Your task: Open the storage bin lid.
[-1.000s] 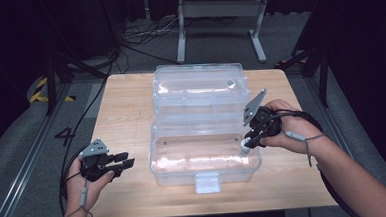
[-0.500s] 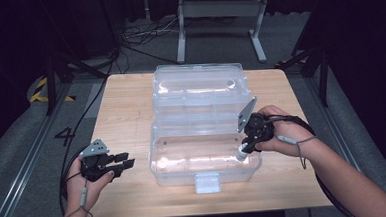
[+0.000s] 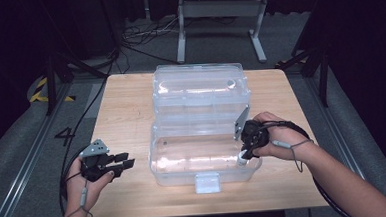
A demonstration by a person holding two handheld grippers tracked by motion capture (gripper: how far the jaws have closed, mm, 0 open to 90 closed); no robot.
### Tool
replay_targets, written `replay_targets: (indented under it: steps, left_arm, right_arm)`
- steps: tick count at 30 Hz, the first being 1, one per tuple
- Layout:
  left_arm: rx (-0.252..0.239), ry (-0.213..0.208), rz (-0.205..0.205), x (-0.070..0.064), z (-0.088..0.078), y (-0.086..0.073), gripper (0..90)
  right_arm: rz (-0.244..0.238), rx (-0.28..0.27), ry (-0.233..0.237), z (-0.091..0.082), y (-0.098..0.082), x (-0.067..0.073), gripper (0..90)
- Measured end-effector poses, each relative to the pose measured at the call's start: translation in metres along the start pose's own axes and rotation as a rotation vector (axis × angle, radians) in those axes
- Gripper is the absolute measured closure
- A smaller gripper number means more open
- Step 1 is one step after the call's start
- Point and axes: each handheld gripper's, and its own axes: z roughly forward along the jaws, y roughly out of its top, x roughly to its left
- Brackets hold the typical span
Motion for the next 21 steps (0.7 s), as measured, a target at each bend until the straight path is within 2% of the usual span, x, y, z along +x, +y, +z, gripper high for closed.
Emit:
replay_targets:
  steps: [6, 9, 21]
  left_arm:
    - [0.000, 0.002, -0.002, 0.000, 0.000, 0.000, 62.4]
    - [0.000, 0.001, -0.002, 0.000, 0.000, 0.000, 62.4]
    - [-0.003, 0.002, -0.001, 0.001, -0.001, 0.000, 62.3]
  right_arm:
    - [-0.004, 0.025, 0.014, 0.010, 0.000, 0.000, 72.3]
    - [-0.012, 0.038, 0.018, 0.011, 0.001, -0.001, 82.9]
    - [-0.005, 0.039, 0.028, 0.014, 0.000, -0.003, 82.2]
